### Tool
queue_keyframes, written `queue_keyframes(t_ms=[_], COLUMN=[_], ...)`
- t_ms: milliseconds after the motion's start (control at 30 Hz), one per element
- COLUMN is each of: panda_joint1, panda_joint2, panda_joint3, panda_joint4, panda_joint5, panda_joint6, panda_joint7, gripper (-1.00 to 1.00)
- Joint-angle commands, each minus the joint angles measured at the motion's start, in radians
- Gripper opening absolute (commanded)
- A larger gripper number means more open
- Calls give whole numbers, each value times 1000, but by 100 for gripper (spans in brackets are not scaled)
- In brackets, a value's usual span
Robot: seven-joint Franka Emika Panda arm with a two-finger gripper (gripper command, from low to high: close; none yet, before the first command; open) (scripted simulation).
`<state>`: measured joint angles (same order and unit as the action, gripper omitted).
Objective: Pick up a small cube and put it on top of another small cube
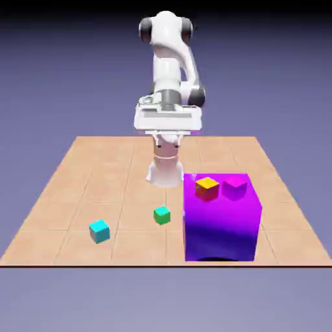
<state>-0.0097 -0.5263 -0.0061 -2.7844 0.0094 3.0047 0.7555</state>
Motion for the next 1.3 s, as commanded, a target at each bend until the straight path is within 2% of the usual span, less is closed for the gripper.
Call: queue_keyframes(t_ms=[0,733,800,967,1000,1167,1267], panda_joint1=[-18,-414,-422,-439,-439,-423,-354], panda_joint2=[36,834,850,999,999,854,810], panda_joint3=[-5,-116,-118,-80,-80,-117,-53], panda_joint4=[21,489,498,489,489,498,559], panda_joint5=[8,181,184,235,235,186,176], panda_joint6=[-27,-617,-629,-471,-471,-624,-732], panda_joint7=[12,276,282,244,244,281,243], gripper=[0,0,0,0,-100,-100,-100])
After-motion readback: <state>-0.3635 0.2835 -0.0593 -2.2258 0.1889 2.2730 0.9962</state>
